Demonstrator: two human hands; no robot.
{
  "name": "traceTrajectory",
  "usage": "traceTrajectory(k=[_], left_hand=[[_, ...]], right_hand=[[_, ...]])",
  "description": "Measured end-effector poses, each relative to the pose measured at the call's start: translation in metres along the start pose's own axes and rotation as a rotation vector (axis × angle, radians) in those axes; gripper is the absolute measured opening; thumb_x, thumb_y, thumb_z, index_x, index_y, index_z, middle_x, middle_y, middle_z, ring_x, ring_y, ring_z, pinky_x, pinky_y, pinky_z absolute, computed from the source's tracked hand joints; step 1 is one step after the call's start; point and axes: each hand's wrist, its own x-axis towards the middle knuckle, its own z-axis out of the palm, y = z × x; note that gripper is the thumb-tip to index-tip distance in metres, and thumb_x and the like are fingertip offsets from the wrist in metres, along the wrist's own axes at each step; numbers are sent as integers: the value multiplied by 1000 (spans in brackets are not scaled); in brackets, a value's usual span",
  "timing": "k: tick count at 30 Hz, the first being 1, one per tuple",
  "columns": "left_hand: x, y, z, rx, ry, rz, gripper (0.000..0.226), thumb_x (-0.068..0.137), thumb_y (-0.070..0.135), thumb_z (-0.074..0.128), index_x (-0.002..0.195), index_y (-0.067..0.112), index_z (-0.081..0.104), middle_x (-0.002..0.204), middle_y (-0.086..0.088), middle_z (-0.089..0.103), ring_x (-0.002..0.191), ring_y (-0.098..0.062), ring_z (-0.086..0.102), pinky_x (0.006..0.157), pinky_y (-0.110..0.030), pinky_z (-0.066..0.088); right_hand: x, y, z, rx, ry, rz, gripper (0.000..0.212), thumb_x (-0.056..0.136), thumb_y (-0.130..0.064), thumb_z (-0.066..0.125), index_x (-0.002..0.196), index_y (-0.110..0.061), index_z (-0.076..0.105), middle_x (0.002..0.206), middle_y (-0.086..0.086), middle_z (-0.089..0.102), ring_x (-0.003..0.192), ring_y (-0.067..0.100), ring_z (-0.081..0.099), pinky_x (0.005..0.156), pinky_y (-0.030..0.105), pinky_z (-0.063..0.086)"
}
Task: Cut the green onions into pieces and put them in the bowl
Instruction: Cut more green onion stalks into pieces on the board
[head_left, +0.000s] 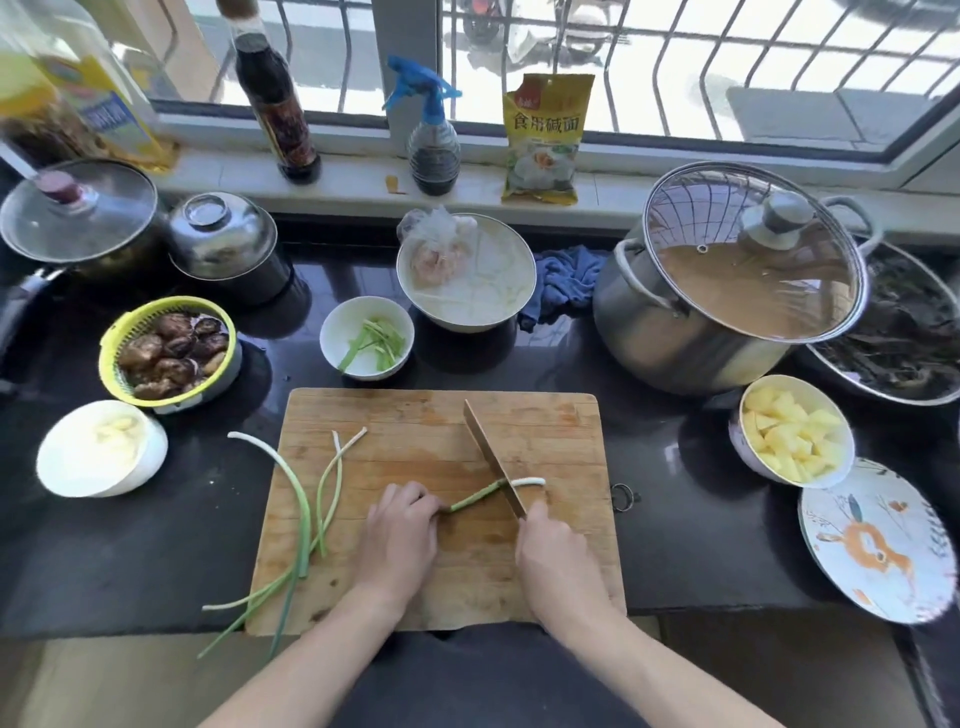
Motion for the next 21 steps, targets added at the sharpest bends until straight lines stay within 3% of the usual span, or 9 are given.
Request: traceTrajectory(k=[4, 6, 10, 15, 21], left_hand=[[-2, -4, -3, -110, 2, -34, 24, 89, 6, 65, 108, 18, 73, 95, 8, 59, 94, -15, 51, 83, -31, 47], [-3, -7, -5, -180, 15, -83, 26, 90, 8, 65, 114, 15, 70, 101, 8, 58, 101, -14, 52, 88, -26, 44], [-5, -15, -6, -205, 22, -123, 23, 90, 13, 67, 113, 13, 67, 104, 5, 57, 104, -14, 54, 87, -24, 43], [-2, -18, -3, -193, 15, -84, 17, 90, 15, 66, 107, 14, 69, 99, 7, 56, 100, -14, 53, 86, -27, 46], [5, -19, -2, -89, 4, 4, 12, 83, 4, 67, 90, 12, 72, 83, 1, 53, 83, -25, 53, 71, -37, 48]], right_hand=[[10, -8, -13, 151, 4, -9, 16, 106, -25, 32, 106, -15, 45, 91, 13, 69, 88, 42, 64, 66, 45, 49], [1, -1, -15, 178, 38, -30, 16, 105, -30, 34, 101, -20, 45, 86, 11, 69, 84, 43, 62, 65, 47, 49], [-31, 11, -2, 137, 40, -85, 25, 103, -38, 35, 81, -31, 27, 68, 4, 59, 69, 42, 58, 55, 45, 38], [-39, 3, 15, 135, -74, -122, 21, 105, -36, 31, 86, -27, 32, 63, -1, 52, 59, 35, 50, 55, 43, 39], [-35, -24, 18, 47, -101, -61, 20, 106, -33, 29, 95, -19, 39, 82, 8, 68, 79, 38, 68, 67, 46, 55]])
